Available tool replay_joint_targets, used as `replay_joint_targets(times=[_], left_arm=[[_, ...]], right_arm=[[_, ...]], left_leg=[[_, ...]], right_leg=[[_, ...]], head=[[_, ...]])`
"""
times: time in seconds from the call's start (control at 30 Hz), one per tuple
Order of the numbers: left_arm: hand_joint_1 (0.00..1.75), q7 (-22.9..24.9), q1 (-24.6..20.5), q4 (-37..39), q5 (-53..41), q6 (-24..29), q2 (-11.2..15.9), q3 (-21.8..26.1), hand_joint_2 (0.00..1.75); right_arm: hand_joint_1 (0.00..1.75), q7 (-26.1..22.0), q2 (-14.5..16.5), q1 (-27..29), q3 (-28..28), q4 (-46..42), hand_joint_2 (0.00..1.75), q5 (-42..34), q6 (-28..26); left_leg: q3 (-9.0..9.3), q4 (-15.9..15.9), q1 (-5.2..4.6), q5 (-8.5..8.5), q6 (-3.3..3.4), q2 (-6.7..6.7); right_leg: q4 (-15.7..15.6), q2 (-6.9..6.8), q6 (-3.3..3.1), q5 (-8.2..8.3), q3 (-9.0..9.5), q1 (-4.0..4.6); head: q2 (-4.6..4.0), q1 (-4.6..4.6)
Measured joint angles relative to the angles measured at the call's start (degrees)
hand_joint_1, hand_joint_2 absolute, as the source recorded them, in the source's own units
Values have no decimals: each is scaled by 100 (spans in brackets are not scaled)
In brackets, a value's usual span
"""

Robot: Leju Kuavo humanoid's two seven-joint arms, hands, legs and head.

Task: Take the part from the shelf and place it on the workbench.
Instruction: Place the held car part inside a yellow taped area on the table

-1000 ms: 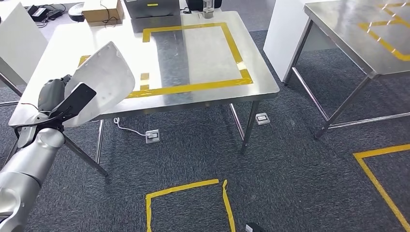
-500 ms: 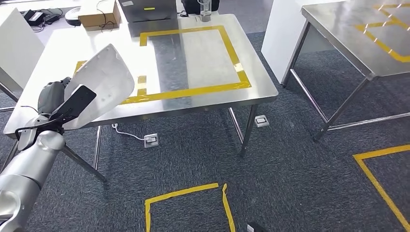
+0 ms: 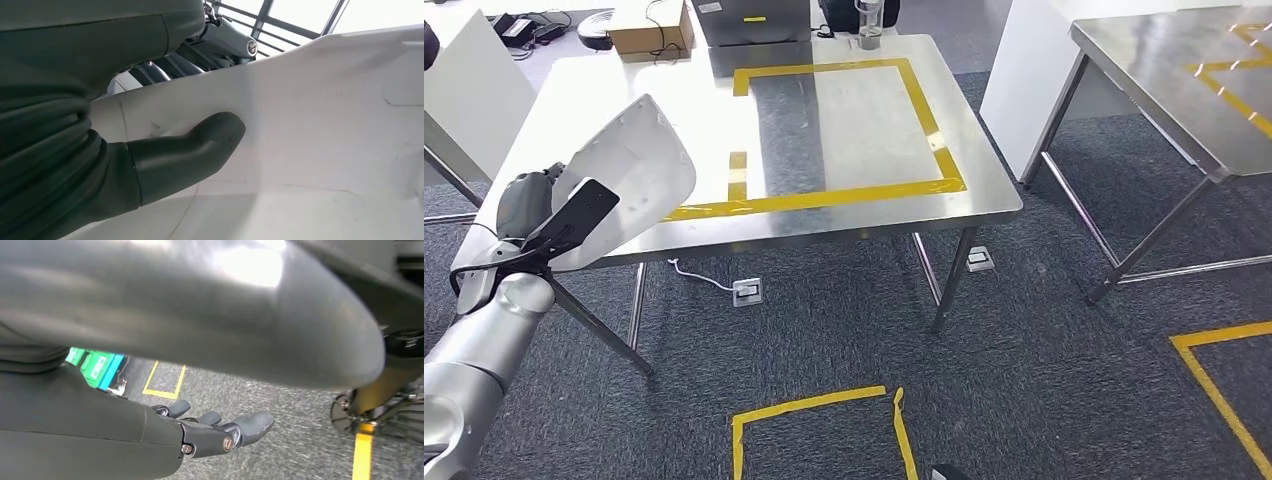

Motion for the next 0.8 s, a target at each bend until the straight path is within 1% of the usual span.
replay_joint_targets(times=[0.03,0.1,0.13,0.17,0.2,0.23,0.27,0.3,0.33,0.37,0.4,0.43,0.47,0.5,0.53,0.6,0.63,0.67,0.7,0.77,0.8], left_arm=[[175,11,-4,0,-11,1,-11,0,175],[175,28,-3,-5,-26,3,-35,0,175],[175,33,-8,-8,-28,5,-47,0,175],[175,35,-13,-10,-29,8,-56,0,175],[175,37,-13,-7,-29,9,-63,0,175],[175,39,-8,0,-30,9,-70,0,175],[175,40,7,8,-30,9,-73,0,175],[175,39,24,16,-32,9,-76,0,175],[175,36,36,20,-36,9,-82,0,175],[175,33,42,20,-39,9,-90,0,175],[175,32,42,18,-42,9,-97,0,175],[175,31,37,15,-43,9,-102,0,175],[175,30,31,11,-43,9,-104,0,175],[175,29,29,9,-43,9,-104,0,175],[175,27,30,8,-43,9,-104,0,175],[175,26,37,1,-43,9,-99,0,175],[175,22,35,-8,-43,9,-96,0,175],[175,20,28,-19,-43,9,-97,0,175],[175,18,25,-28,-43,9,-103,0,175],[175,14,36,-33,-43,9,-120,0,175],[175,15,52,-32,-43,8,-126,0,175]], right_arm=[[0,0,0,-2,0,0,0,-13,0],[0,1,0,-4,0,0,0,-27,0],[0,0,-1,-6,0,0,0,-30,0],[0,-2,-1,-10,0,0,0,-32,0],[0,-2,-1,-13,0,0,0,-34,1],[0,-3,-1,-13,0,0,0,-37,1],[0,-3,0,-10,0,0,0,-40,2],[0,0,0,-3,0,0,0,-43,4],[0,2,0,4,0,0,0,-45,6],[0,4,0,9,0,0,0,-46,8],[0,6,0,11,0,0,0,-47,9],[0,2,0,9,0,0,0,-46,8],[0,-10,0,4,0,0,0,-45,7],[0,-22,0,1,0,0,0,-43,5],[0,-34,0,-2,0,0,0,-40,4],[0,-39,0,-2,0,0,0,-36,2],[0,-38,1,-2,0,0,0,-38,1],[0,-37,1,-4,0,0,0,-40,0],[0,-38,2,-6,-1,0,0,-42,-1],[0,-39,2,-5,-2,0,0,-44,-2],[0,-38,2,-1,-2,0,0,-44,-2]], left_leg=[[2,-9,-4,-6,-33,-5],[10,-3,1,-34,-97,-4],[-31,100,5,-96,-124,3],[-124,308,10,-201,-148,12],[-289,643,24,-349,-168,22],[-497,1036,33,-504,-187,28],[-695,1376,44,-603,-205,31],[-831,1573,55,-611,-219,35],[-858,1545,67,-504,-227,40],[-774,1304,79,-302,-231,49],[-606,903,89,-58,-232,63],[-420,521,83,104,-230,75],[-276,232,79,195,-206,83],[-193,67,68,209,-177,85],[-169,36,50,164,-138,80],[-156,8,47,147,-54,71],[-136,-8,53,138,-14,68],[-112,-25,64,129,24,66],[-87,-35,69,115,56,66],[-53,-35,58,74,94,62],[-30,-34,52,51,100,60]], right_leg=[[-24,2,-20,-27,22,14],[-56,-2,-73,-26,62,-3],[-80,-5,-106,-26,95,-17],[-102,-8,-139,-29,131,-33],[-110,-10,-168,-45,159,-37],[-109,-8,-189,-65,180,-37],[-106,-4,-197,-85,200,-37],[-102,1,-196,-109,223,-37],[-96,5,-185,-134,251,-39],[-88,9,-169,-165,286,-43],[-75,10,-147,-204,323,-46],[-54,11,-115,-246,348,-41],[-37,14,-82,-280,360,-36],[-29,16,-48,-304,363,-28],[-31,16,-16,-315,362,-22],[-39,13,42,-343,370,-35],[27,12,70,-388,346,-42],[211,12,93,-480,256,-46],[514,13,111,-608,96,-50],[1292,14,134,-857,-365,-49],[1542,15,139,-873,-549,-49]], head=[[0,-1],[1,-3],[1,-13],[2,-22],[2,-29],[1,-38],[2,-37],[1,-38],[1,-39],[1,-37],[1,-38],[1,-41],[1,-44],[1,-43],[0,-39],[1,-30],[1,-27],[1,-19],[1,-9],[1,7],[2,8]])
